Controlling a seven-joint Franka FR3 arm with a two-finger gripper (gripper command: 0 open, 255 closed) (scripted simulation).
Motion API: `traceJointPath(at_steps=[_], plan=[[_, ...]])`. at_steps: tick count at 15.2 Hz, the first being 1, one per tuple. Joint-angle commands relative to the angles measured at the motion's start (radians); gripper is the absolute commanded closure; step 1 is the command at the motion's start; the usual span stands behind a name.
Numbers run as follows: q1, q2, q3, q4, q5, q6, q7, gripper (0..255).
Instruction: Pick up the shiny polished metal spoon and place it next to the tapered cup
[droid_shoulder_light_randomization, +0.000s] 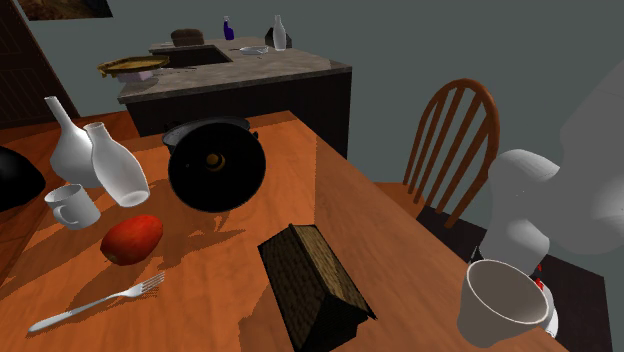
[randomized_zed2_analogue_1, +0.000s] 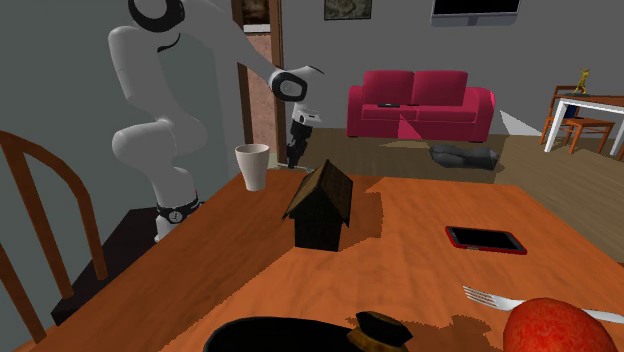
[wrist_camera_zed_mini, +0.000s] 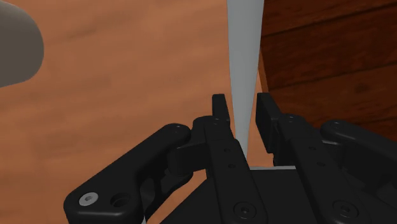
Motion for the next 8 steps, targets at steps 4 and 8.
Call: traceJointPath(at_steps=[4, 8], plan=[[0.000, 0.000, 0.000, 0.000, 0.000, 0.001, 0.000, 0], [0.000, 0.000, 0.000, 0.000, 0.000, 0.001, 0.000, 0]])
